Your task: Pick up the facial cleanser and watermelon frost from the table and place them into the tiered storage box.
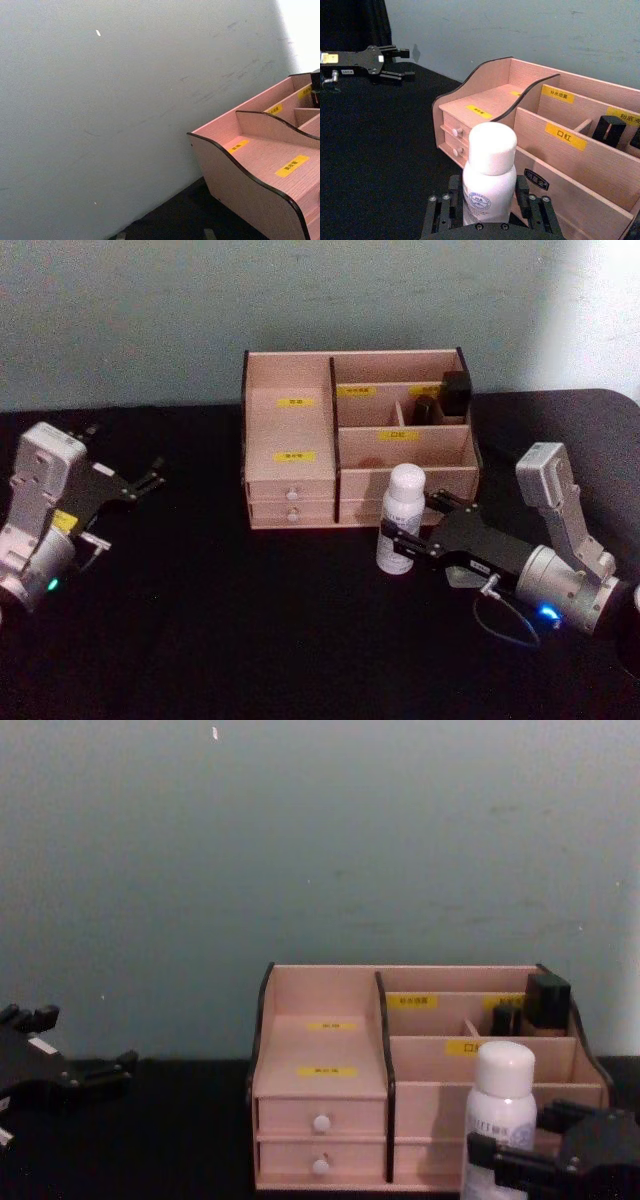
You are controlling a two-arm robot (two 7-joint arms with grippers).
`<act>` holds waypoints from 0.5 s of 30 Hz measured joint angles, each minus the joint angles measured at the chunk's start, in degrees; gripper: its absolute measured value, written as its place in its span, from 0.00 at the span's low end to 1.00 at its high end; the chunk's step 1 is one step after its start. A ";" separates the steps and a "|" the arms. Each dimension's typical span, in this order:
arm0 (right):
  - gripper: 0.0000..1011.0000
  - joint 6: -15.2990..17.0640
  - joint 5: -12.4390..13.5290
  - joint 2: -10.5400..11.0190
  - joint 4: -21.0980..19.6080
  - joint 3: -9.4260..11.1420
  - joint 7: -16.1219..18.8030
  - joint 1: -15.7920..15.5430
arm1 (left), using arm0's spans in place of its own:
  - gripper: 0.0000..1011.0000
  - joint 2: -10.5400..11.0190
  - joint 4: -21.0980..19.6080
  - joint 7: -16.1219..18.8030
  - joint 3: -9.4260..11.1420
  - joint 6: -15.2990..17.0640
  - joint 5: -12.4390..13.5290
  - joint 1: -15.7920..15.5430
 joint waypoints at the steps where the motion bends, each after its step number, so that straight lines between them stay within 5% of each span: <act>1: 0.73 0.00 0.00 0.00 0.00 -0.01 0.00 0.00 | 0.99 0.00 0.00 0.00 0.00 0.00 0.00 0.00; 4: 0.61 0.00 0.00 0.00 0.00 -0.01 -0.01 0.00 | 0.99 0.00 0.00 0.00 0.00 0.00 0.00 0.00; 15: 0.59 0.00 0.00 0.00 0.00 -0.01 -0.03 0.00 | 0.99 0.00 0.00 0.00 0.00 0.00 0.00 0.00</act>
